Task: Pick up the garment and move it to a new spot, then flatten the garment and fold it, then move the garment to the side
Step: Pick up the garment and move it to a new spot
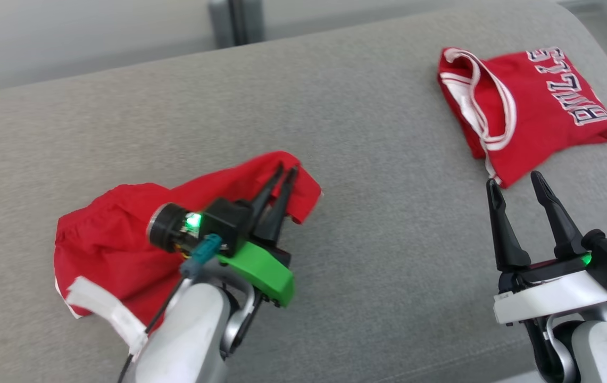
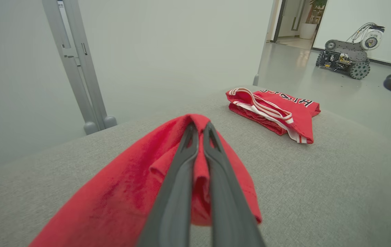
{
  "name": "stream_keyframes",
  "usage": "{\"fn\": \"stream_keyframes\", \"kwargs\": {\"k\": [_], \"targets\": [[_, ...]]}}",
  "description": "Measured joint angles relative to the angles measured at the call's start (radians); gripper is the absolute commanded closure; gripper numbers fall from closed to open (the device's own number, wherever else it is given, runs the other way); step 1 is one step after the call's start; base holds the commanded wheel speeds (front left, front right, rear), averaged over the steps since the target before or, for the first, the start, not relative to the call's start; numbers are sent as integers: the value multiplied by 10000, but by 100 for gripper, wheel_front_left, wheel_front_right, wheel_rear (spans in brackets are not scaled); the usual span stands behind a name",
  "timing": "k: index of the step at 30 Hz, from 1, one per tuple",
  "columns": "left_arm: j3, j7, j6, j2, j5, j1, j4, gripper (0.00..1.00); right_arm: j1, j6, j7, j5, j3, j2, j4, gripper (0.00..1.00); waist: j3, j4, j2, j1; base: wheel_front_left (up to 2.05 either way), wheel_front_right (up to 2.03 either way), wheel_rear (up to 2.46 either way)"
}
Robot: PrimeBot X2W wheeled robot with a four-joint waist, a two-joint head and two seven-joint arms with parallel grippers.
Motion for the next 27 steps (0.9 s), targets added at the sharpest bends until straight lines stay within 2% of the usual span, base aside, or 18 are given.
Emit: {"fn": "stream_keyframes", "kwargs": {"k": [4,8,9,10,13,17,21,27], "targets": [[-909,-153,13,-29,-347,-278,828,100,-113,0,-255,121,67,161,291,0,458,-638,0,0,0,0,0],[-1628,-410,259,-35,-742,-596,1469,100,-257,0,-449,157,65,198,472,0,966,-1070,0,0,0,0,0],[-1755,-533,307,-27,-802,-689,1574,55,-264,0,-477,157,48,211,520,0,1086,-1150,0,0,0,0,0],[-1879,-665,345,-23,-802,-781,1618,0,-277,0,-485,155,27,211,550,0,1175,-1202,0,0,0,0,0],[-2199,-1053,472,-35,-790,-1118,1653,0,-356,0,-564,151,42,182,631,0,1402,-1295,0,0,0,0,0],[-2188,-1377,876,-31,-729,-1175,1220,0,-384,0,-562,125,-6,71,683,0,1342,-1202,0,0,0,0,0],[-1551,-1540,1438,194,-706,-1014,570,0,-307,0,-435,36,-82,-33,606,0,1147,-963,0,0,0,0,0],[-107,-1582,2201,1116,-993,-117,-146,0,-21,0,-146,-42,-253,-117,389,0,675,-293,0,0,0,0,0]]}}
